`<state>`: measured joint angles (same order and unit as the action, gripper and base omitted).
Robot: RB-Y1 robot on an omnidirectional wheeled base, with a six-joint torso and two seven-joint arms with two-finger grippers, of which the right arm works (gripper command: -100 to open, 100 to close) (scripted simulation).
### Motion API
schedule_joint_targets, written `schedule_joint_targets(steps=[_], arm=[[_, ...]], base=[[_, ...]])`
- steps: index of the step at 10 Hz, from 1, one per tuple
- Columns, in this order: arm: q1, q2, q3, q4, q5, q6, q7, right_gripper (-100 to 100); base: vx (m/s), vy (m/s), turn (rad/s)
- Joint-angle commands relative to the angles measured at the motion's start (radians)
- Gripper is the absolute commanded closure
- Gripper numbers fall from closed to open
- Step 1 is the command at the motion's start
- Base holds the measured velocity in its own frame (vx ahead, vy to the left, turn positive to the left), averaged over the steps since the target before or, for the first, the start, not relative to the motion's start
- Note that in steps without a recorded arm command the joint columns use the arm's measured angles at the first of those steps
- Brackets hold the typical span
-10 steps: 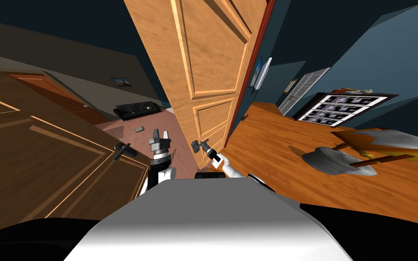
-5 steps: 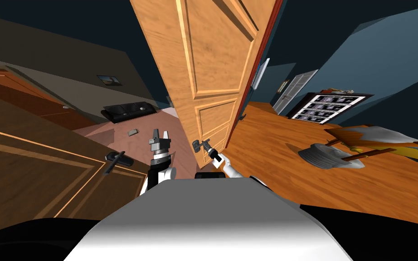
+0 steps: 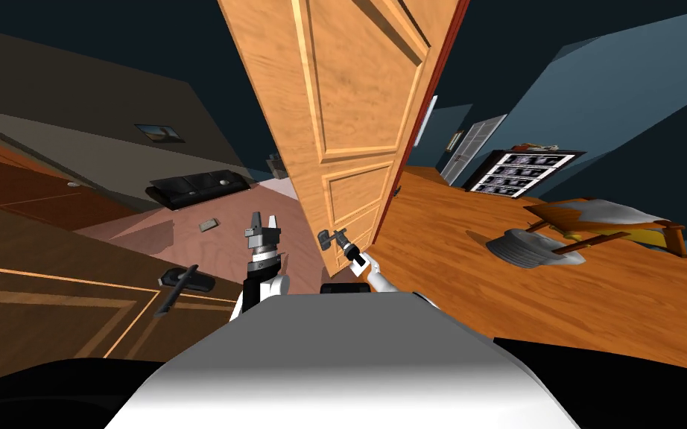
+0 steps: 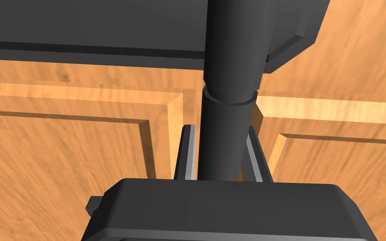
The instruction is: Push the door open
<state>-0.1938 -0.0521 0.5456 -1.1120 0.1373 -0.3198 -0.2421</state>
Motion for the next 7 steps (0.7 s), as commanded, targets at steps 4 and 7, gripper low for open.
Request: schedule_joint_targets(steps=[4, 7], arm=[[0.024, 0.020, -0.055, -0.026, 0.036, 0.011, -0.008, 100], [0.039, 0.043, -0.079, -0.037, 0.056, 0.016, -0.012, 100]], base=[[0.093, 0.191, -0.117], [0.068, 0.189, -0.100]])
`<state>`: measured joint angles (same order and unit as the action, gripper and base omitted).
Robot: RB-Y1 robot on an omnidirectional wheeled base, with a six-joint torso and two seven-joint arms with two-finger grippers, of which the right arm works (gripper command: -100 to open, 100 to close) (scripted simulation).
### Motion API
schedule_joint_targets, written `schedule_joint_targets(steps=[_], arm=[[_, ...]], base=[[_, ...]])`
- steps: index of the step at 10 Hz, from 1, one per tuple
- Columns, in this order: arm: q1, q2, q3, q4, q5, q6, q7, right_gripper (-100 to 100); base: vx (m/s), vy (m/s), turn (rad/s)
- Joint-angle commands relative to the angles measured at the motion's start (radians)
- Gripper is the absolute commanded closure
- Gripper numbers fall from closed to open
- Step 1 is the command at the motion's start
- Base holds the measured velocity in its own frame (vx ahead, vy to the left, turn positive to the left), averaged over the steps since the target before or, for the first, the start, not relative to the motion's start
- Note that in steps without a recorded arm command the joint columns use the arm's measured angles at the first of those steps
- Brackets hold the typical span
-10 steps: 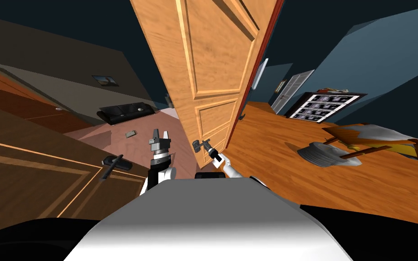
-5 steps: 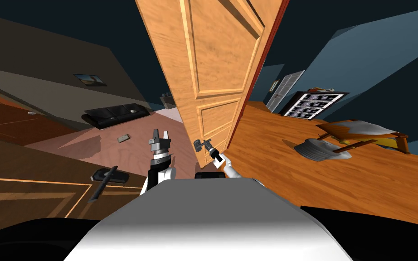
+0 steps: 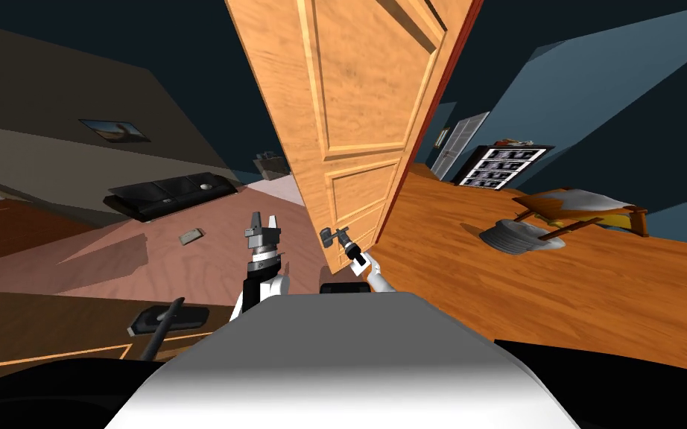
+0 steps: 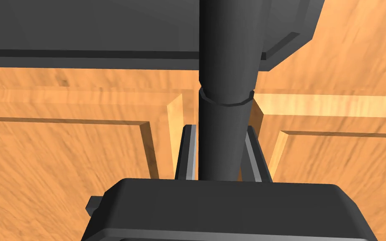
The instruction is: Push the door open
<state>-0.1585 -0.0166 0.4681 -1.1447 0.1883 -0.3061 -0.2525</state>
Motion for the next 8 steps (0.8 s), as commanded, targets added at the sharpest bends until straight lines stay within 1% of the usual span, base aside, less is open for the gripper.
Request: schedule_joint_targets(steps=[1, 2, 3, 6, 8], arm=[[0.008, 0.016, -0.009, -0.007, 0.011, 0.004, -0.003, 100], [0.006, 0.005, -0.010, -0.008, 0.006, 0.003, -0.002, 100], [0.007, -0.009, -0.023, -0.011, 0.004, 0.004, 0.003, 100], [0.010, -0.022, -0.035, -0.012, 0.001, 0.005, 0.012, 100], [0.012, -0.029, -0.045, -0.012, -0.001, 0.006, 0.019, 100]], base=[[0.037, 0.161, -0.103], [0.027, 0.060, -0.048], [0.103, 0.083, -0.128], [0.142, 0.121, -0.096], [0.163, 0.155, -0.122]])
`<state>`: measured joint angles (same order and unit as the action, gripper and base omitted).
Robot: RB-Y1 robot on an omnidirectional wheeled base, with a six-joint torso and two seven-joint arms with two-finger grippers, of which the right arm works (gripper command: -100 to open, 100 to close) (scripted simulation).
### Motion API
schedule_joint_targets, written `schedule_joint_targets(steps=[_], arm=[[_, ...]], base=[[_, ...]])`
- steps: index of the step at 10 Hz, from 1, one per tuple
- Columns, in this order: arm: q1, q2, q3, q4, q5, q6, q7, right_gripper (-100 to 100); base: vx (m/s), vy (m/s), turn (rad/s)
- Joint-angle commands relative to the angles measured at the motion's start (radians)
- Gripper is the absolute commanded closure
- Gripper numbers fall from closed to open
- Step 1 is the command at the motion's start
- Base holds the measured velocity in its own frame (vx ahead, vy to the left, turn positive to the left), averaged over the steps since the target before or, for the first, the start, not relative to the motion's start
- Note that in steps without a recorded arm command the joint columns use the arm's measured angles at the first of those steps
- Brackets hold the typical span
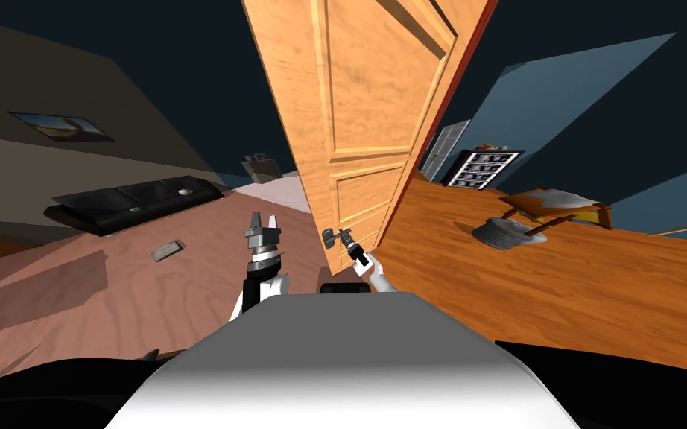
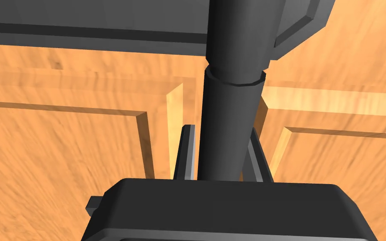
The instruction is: Push the door open
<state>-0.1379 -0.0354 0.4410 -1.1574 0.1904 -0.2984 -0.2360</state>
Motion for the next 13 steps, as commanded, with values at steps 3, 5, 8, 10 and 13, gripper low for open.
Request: schedule_joint_targets(steps=[3, 5, 8, 10, 13], arm=[[-0.004, -0.018, -0.036, -0.001, -0.007, 0.000, 0.015, 100], [-0.001, -0.018, -0.053, -0.002, -0.010, 0.001, 0.026, 100], [0.004, -0.012, -0.073, -0.003, -0.015, 0.003, 0.041, 100], [0.006, -0.004, -0.085, -0.004, -0.017, 0.003, 0.049, 100], [0.011, 0.020, -0.108, -0.005, -0.022, 0.005, 0.065, 100]], base=[[0.172, 0.170, -0.156], [0.144, 0.202, -0.158], [0.124, 0.186, -0.171], [0.160, 0.178, -0.151], [0.118, 0.218, -0.176]])
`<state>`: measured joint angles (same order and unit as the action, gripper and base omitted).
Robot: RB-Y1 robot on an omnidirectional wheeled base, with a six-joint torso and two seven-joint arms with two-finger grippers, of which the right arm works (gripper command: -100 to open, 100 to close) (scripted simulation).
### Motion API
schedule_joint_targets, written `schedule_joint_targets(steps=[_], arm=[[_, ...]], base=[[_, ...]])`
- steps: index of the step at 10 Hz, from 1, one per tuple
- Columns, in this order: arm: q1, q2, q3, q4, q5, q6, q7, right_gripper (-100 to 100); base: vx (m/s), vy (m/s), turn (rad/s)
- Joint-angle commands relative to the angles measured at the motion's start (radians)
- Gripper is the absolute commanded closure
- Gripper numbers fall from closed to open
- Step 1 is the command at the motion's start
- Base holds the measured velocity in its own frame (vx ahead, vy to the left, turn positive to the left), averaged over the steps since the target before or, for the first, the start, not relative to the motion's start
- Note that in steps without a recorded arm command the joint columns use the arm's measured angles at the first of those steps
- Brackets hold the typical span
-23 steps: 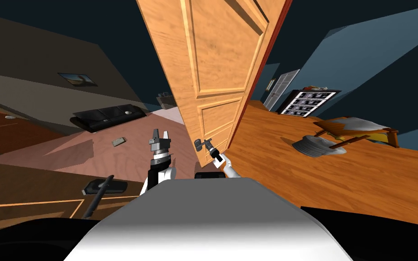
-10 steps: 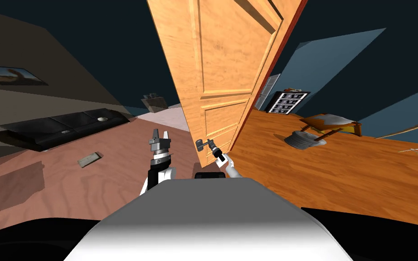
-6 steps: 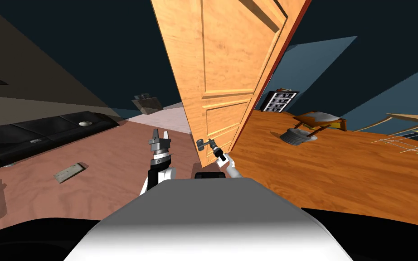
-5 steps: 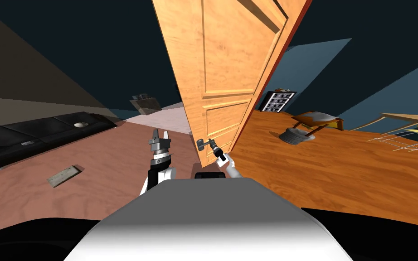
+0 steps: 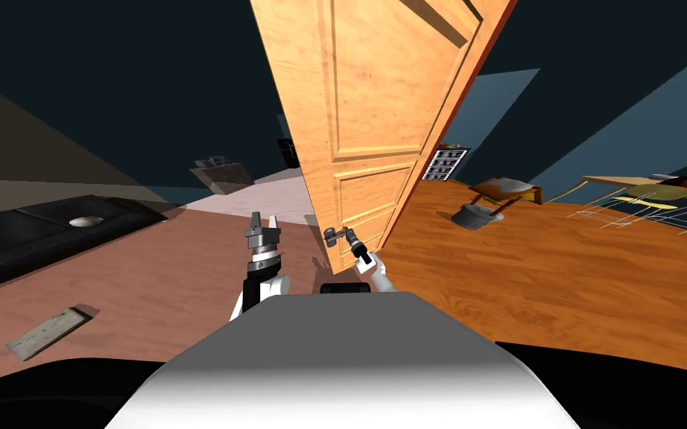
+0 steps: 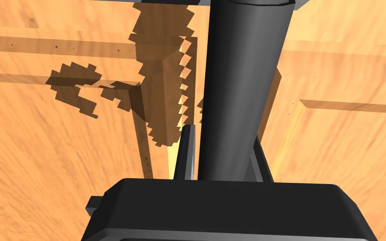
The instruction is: Push the door open
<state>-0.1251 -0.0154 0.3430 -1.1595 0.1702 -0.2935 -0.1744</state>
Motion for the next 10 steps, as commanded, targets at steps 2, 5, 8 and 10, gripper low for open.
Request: schedule_joint_targets(steps=[2, 5, 8, 10], arm=[[0.001, 0.014, -0.019, -0.003, -0.004, 0.001, 0.010, 100], [0.004, 0.042, -0.033, -0.004, -0.007, 0.002, 0.020, 100], [0.002, 0.042, -0.051, -0.007, -0.011, -0.001, 0.021, 100], [0.001, 0.002, -0.083, -0.006, -0.016, 0.001, 0.029, 100]], base=[[0.097, 0.178, -0.110], [0.070, 0.190, -0.124], [0.011, 0.109, -0.057], [0.071, 0.143, -0.076]])
